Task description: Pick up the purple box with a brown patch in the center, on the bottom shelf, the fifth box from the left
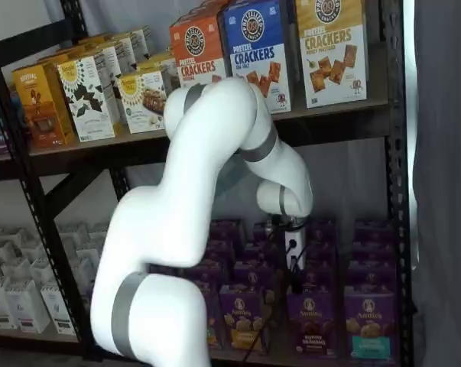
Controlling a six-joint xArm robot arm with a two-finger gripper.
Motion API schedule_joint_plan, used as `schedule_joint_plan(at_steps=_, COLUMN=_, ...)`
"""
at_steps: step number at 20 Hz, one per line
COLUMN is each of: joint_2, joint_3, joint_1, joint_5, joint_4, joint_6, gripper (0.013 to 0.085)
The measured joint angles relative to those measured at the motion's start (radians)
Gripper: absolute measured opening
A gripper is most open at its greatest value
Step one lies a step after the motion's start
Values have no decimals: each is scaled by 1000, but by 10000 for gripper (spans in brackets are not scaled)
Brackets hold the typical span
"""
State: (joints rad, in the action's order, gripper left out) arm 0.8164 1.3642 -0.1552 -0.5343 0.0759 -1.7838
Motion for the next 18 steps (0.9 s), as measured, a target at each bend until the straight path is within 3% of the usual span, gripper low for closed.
schedule_joint_plan(at_steps=2, joint_2=0, joint_3=5, joint_1=-3, joint_5=-13, joint_4=25, joint_6=-24, gripper=850)
schedule_joint_plan(at_steps=6, joint_2=-1, joint_3=11, joint_1=-11, joint_5=-25, joint_4=31, joint_6=-36, gripper=850)
schedule_joint_plan(at_steps=18, joint_2=57, joint_3=88, joint_1=-19, joint_5=-64, joint_4=4, joint_6=-20, gripper=850)
